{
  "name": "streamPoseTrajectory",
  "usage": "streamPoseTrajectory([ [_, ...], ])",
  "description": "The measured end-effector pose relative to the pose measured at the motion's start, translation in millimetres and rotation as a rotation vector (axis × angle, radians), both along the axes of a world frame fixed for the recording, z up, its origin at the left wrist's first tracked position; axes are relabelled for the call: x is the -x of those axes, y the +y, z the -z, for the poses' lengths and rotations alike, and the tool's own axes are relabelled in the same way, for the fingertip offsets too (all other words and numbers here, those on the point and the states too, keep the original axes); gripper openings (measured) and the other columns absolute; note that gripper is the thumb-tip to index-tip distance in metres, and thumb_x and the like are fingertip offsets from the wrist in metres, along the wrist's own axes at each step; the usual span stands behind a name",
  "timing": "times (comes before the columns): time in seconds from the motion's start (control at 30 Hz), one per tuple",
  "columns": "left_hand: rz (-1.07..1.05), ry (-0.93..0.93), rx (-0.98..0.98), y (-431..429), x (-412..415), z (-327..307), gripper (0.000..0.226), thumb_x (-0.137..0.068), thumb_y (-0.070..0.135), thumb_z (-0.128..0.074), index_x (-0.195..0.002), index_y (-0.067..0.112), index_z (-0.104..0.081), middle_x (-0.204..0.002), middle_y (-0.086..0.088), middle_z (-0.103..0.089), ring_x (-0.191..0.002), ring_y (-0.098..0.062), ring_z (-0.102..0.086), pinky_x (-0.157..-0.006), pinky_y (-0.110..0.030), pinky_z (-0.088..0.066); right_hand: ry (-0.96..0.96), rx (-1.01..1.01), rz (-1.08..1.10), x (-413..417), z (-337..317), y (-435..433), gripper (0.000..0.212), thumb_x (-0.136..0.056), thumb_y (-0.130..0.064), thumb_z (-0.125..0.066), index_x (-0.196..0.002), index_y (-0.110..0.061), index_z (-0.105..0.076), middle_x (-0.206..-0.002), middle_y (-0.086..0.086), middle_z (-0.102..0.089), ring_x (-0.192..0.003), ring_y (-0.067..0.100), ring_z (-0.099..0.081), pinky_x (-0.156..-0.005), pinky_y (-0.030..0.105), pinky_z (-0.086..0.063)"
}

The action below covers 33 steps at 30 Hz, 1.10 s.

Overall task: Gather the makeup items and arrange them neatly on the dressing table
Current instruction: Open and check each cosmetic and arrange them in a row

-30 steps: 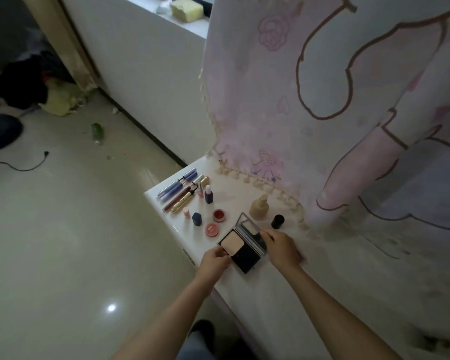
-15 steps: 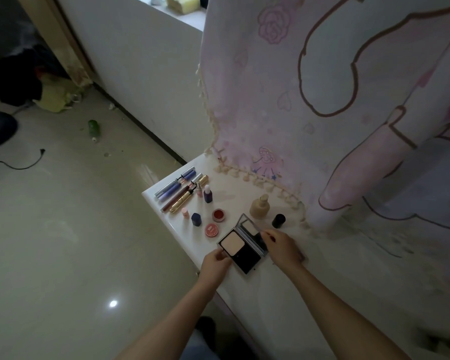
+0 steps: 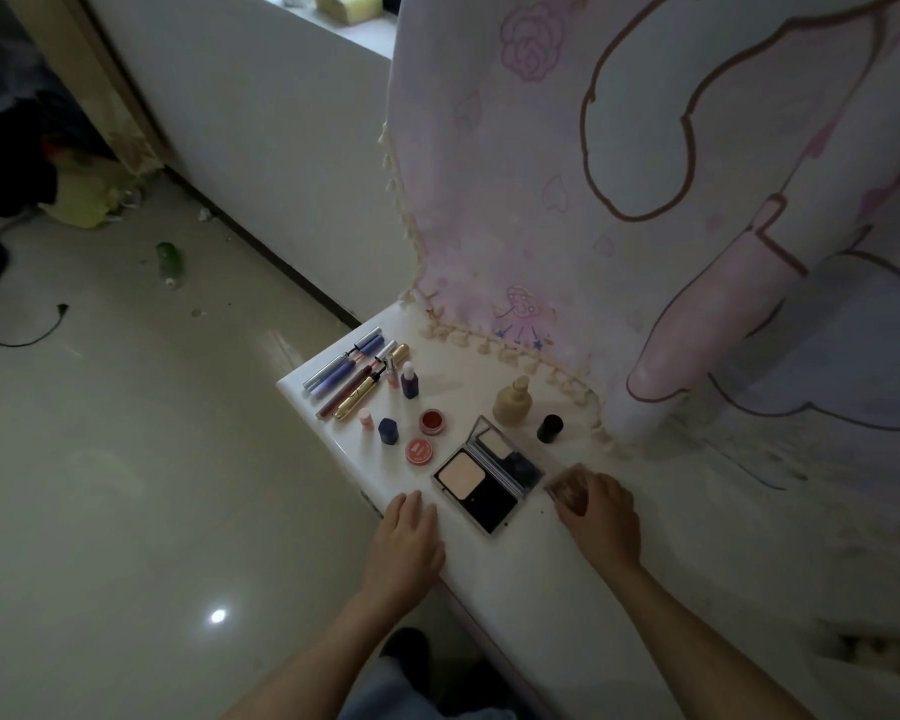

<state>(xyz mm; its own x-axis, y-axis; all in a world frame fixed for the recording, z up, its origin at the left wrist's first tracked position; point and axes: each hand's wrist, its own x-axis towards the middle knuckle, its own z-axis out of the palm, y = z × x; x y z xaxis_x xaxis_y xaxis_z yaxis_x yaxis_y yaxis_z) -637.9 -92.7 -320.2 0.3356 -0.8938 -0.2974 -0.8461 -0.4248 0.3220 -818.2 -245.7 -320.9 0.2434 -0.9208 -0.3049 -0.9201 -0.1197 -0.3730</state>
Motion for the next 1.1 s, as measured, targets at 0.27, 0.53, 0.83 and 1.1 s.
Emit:
streamPoseTrajectory([
  [0.27,0.013,-0.031,-0.114,0.0,-1.1,2.7,0.057,-0.096,0.037,-0.035,-0.145,0.015,-0.016,-0.156,-0.008,-0.006,-0.143,-0.025,-0.002,-0.117,-0.035,-0.007,-0.028,-0.041,0.045,3.3,2.1,13.4,0.061,-0.079,-0.017,-0.064,-0.135,-0.015,-0.041,-0.131,0.012,-0.047,-0.119,0.031,-0.041,-0.098,0.035,-0.038],
  [0.53,-0.088,0.186,0.004,-3.9,-11.0,-16.6,0.048,-0.093,0.03,-0.045,-0.138,0.017,-0.036,-0.151,-0.006,-0.026,-0.139,-0.021,-0.019,-0.115,-0.033,-0.017,-0.243,-0.011,0.019,16.1,-40.4,24.0,0.061,-0.069,-0.01,-0.069,-0.127,-0.016,-0.049,-0.119,0.01,-0.055,-0.112,0.028,-0.047,-0.086,0.024,-0.037],
  [0.83,0.066,0.888,0.254,-45.4,-4.2,-139.1,0.068,-0.079,0.015,-0.068,-0.138,0.016,-0.034,-0.134,-0.002,-0.046,-0.114,-0.011,-0.05,-0.099,-0.028,-0.045,-0.522,-0.173,-0.325,1.4,-163.4,21.2,0.06,-0.07,-0.011,-0.07,-0.111,-0.045,-0.041,-0.108,-0.014,-0.053,-0.106,-0.003,-0.052,-0.076,0.006,-0.042],
  [1.1,0.07,1.162,0.403,-48.6,1.8,-164.0,0.058,-0.072,-0.006,-0.069,-0.121,0.017,-0.049,-0.102,0.002,-0.065,-0.09,-0.008,-0.064,-0.084,-0.022,-0.052,-0.635,-0.072,-0.407,-11.1,-197.2,33.8,0.054,-0.059,-0.031,-0.065,-0.106,-0.049,-0.045,-0.112,-0.026,-0.054,-0.107,-0.018,-0.049,-0.084,-0.001,-0.036],
])
